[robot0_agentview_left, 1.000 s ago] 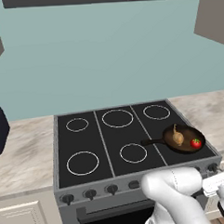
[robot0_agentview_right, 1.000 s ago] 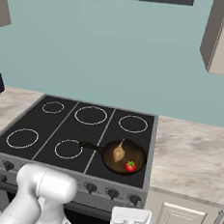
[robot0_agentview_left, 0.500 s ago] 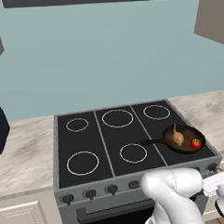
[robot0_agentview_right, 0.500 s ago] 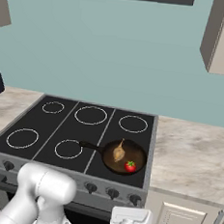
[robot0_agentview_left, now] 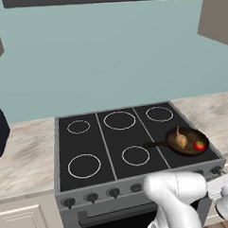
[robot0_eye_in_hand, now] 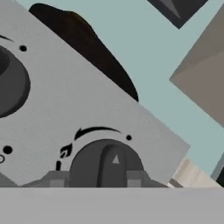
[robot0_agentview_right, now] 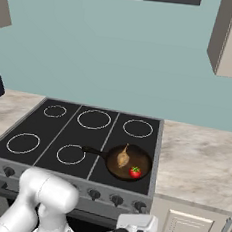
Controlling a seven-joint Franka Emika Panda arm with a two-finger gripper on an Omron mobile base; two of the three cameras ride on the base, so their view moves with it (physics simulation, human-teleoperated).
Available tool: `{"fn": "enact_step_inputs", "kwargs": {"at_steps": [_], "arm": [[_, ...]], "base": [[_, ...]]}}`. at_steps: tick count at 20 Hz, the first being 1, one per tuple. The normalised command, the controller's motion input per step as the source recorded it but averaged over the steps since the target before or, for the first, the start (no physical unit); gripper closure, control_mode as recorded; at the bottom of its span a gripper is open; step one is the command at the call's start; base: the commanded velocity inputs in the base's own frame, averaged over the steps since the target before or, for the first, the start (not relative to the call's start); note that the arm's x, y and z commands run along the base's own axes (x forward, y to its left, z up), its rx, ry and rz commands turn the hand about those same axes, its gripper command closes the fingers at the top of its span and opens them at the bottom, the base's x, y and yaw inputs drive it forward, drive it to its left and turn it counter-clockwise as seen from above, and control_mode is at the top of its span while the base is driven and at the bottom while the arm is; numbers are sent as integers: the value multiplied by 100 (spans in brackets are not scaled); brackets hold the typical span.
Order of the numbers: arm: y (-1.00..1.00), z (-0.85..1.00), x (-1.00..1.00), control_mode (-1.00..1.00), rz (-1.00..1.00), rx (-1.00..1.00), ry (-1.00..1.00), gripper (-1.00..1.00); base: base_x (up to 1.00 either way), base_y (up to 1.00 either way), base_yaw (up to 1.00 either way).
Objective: Place the pan on the front right burner on the stove. Then place the tomato and the onion in the pan and turn on the front right burner.
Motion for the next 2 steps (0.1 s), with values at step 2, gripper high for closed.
{"fn": "enact_step_inputs", "kwargs": {"at_steps": [2], "arm": [[0, 0, 0, -100, 15, -79, -12, 100]], "base": [[0, 0, 0]]}}
